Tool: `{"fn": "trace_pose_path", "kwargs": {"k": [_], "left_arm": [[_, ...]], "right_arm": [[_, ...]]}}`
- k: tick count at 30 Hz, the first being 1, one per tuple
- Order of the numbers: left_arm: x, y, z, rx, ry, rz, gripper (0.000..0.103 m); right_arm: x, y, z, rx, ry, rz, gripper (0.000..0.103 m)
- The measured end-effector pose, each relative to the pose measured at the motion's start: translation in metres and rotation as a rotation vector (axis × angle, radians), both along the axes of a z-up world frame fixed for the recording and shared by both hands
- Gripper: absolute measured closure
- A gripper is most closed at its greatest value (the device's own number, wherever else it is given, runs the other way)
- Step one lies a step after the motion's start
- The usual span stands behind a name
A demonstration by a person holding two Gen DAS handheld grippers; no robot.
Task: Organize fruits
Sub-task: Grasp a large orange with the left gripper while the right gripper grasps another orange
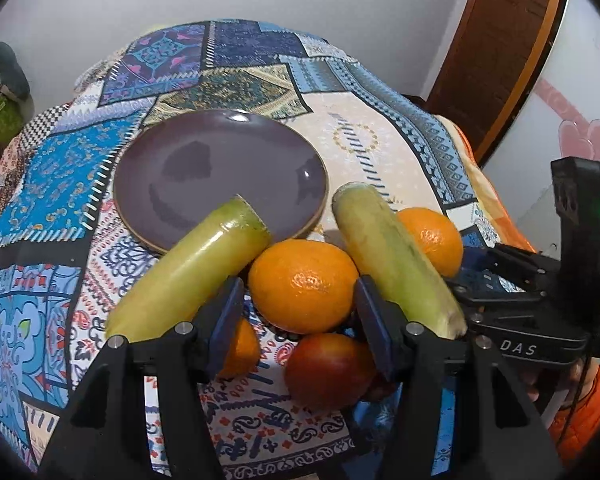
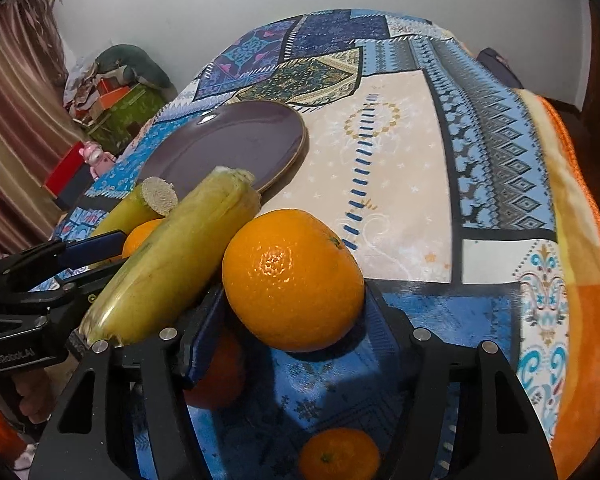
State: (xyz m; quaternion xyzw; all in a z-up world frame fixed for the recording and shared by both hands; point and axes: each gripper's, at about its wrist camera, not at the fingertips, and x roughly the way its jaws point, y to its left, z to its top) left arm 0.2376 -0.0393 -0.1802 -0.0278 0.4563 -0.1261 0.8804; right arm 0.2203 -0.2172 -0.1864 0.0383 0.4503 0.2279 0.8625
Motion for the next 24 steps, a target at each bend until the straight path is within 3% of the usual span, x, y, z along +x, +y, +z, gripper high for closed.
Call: {"fn": "trace_pose_path", "kwargs": {"k": [11,17,24], "left_arm": [[0.012,-0.017,-0.008,0.069,0.02,0.007,0.039],[0.026,-0.016,-0.018,0.055,0.08,0.014,0.036],[0.025,-0.02,-0.017,0.071,0.059,0.018,0.037]], "right_arm": [[-0.01,-0.032,0.012,0.015,-0.018,-0.059,0.041],[-0.012,-0.031,0.016,0.033,-0.034,-0.055,0.041],[-0.012,-0.033,0.017,0.04,-0.034,-0.063,0.041]]}}
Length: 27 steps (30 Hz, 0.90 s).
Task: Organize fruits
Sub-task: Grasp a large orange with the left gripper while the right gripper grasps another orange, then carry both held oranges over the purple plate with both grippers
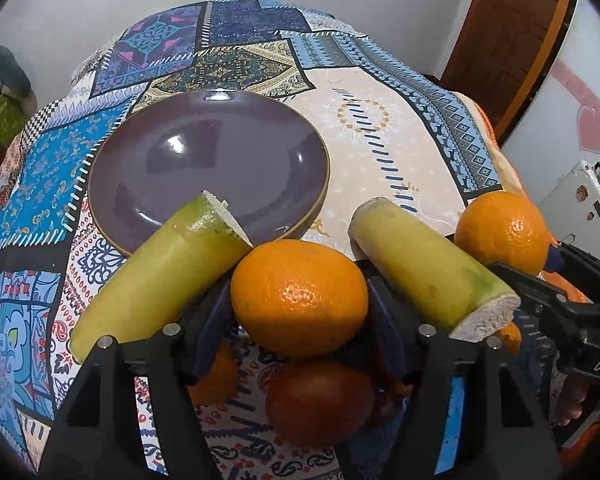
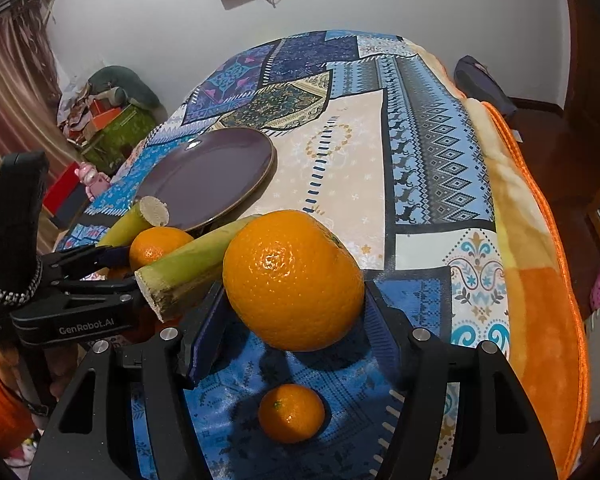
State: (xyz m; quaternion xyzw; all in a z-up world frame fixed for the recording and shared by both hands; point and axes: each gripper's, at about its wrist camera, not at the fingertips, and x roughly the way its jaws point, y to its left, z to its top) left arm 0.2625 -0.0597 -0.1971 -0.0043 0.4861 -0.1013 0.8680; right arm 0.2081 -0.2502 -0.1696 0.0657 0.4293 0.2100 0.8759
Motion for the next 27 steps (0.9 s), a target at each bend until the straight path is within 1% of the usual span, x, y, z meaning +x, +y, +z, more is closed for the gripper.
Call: {"fn": "trace_pose_path", "kwargs": {"k": [3,6,13,16,22,27], "left_arm": [[-0.005,0.002,0.004,-0.026,0.001,0.0,0.037],[-0.011,0.002,0.013,-0.027,-0.018,-0.004,0.038],[-0.033,0.011,0.048,-0.032,-0.101,0.003,0.038],[-0.043,0.019,0.068,-0.045,-0.141,0.016,0.038],[-0.054,0.036,0.1,-0.033,-0.221,0.049,0.038],[-0.055,0.054,0.116,-0.023,-0.257,0.081,0.038]], "right_arm": [[-0.004,-0.001,0.006,-0.002,-0.014,-0.005,0.041],[-0.006,-0.001,0.013,0.0,-0.029,-0.009,0.041],[-0.012,0.006,0.03,0.001,-0.063,-0.009,0.041],[-0.014,0.012,0.04,0.002,-0.087,-0.003,0.041],[-0.014,0.029,0.061,0.013,-0.138,0.016,0.041],[-0.009,0.043,0.075,0.012,-0.174,0.031,0.041]]}}
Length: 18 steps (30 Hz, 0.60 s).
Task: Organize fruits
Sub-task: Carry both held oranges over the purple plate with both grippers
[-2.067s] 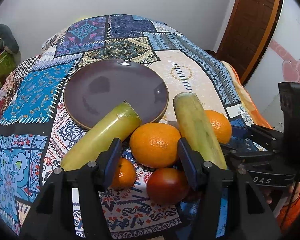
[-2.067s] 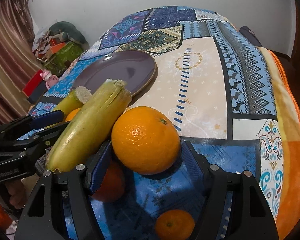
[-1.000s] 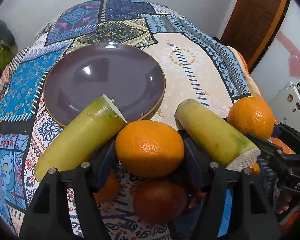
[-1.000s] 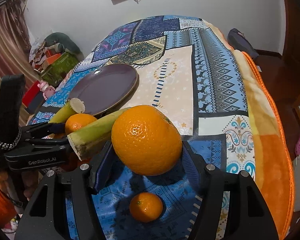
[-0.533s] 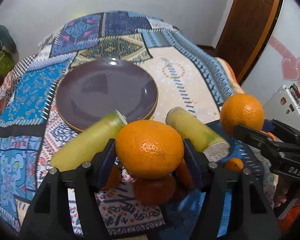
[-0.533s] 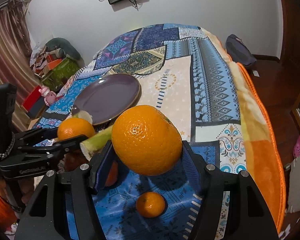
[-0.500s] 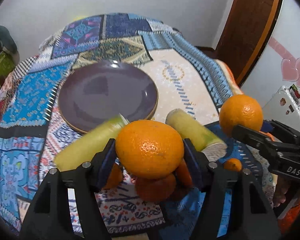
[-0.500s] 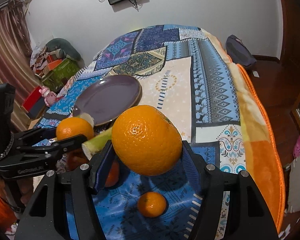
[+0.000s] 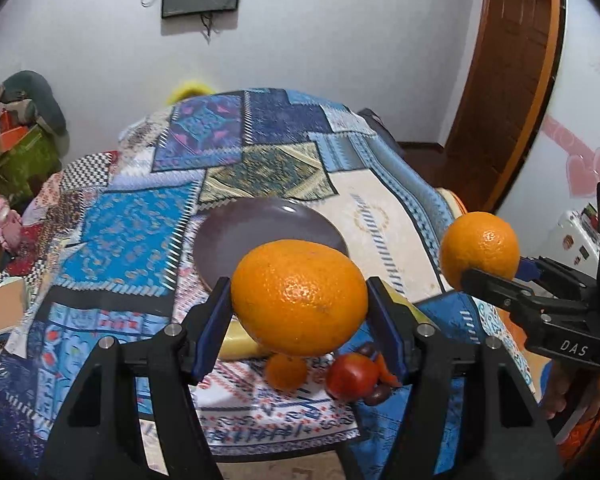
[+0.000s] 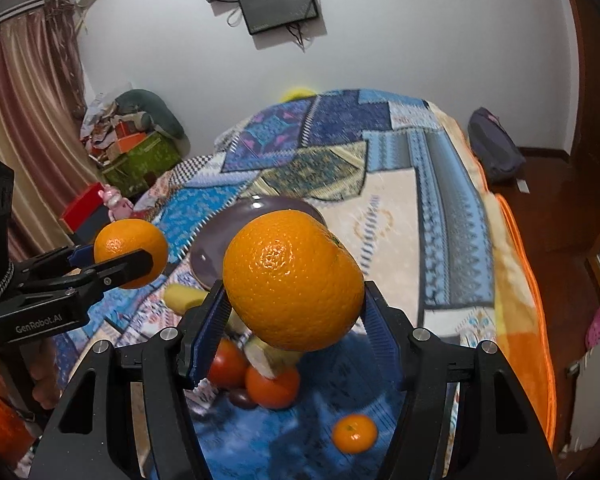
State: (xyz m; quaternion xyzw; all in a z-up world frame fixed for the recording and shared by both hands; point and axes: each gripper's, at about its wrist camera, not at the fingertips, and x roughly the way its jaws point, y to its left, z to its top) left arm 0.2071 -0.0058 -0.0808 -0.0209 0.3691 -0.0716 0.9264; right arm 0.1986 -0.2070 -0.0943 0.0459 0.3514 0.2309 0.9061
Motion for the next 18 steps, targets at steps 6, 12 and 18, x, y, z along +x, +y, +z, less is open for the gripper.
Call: {"fn": "trace_pose_path", "kwargs": {"k": [6,12,18], "left_arm": [[0.003,0.018,0.018,0.014,-0.036,0.027,0.038],[0.013,0.031,0.029,0.027,-0.062,0.031,0.038],[0.03,0.038,0.039,0.023,-0.085,0.038,0.038]], "right_arm": [[0.007,0.017,0.015,0.0,-0.043,0.013,0.041],[0.02,0.034,0.023,-0.014,-0.075,0.027,0.041],[0.038,0.05,0.035,-0.025,-0.113,0.045,0.041]]}}
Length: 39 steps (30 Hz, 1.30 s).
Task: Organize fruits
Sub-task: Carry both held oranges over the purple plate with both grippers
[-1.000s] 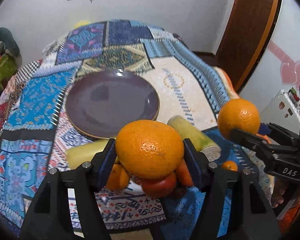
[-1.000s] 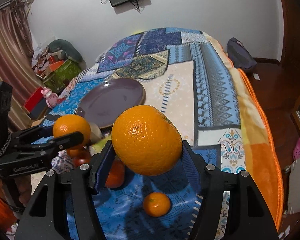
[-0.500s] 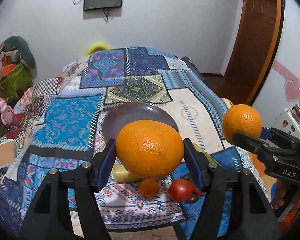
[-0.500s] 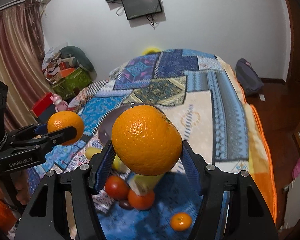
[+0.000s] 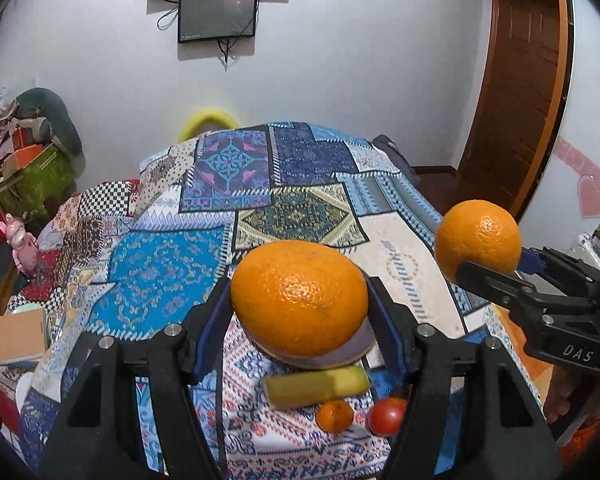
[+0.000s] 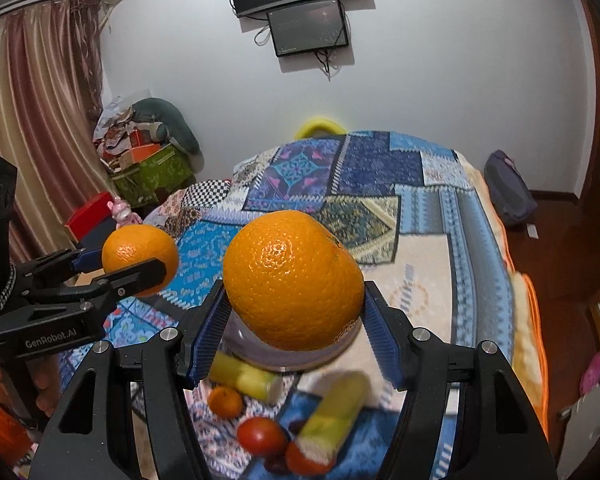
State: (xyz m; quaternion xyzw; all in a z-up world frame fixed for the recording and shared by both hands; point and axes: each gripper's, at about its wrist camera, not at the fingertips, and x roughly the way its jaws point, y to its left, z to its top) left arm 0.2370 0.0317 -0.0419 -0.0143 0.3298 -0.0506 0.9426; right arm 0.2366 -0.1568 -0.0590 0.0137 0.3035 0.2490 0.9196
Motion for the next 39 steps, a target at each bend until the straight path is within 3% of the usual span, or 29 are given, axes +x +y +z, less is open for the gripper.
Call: {"fn": "trace_pose_path", "kwargs": {"k": [6,12,30,39], "left_arm": [[0.018,0.006,0.001,0.019,-0.013,0.017,0.038],[0.039,0.015,-0.013,0.012,0.024,0.032,0.038],[0.107,0.015,-0.084,0.009,0.175,-0.003,0.038],[0.13,0.014,-0.116,-0.004,0.248,-0.01,0.038]], "right_arm": [[0.018,0.011,-0.001,-0.023,-0.007,0.012,0.041],[0.035,0.021,-0.013,-0.041,0.018,0.025,0.041],[0.087,0.045,-0.077,-0.195,0.153,0.082,0.041],[0.102,0.048,-0.094,-0.248,0.215,0.13,0.041]]}}
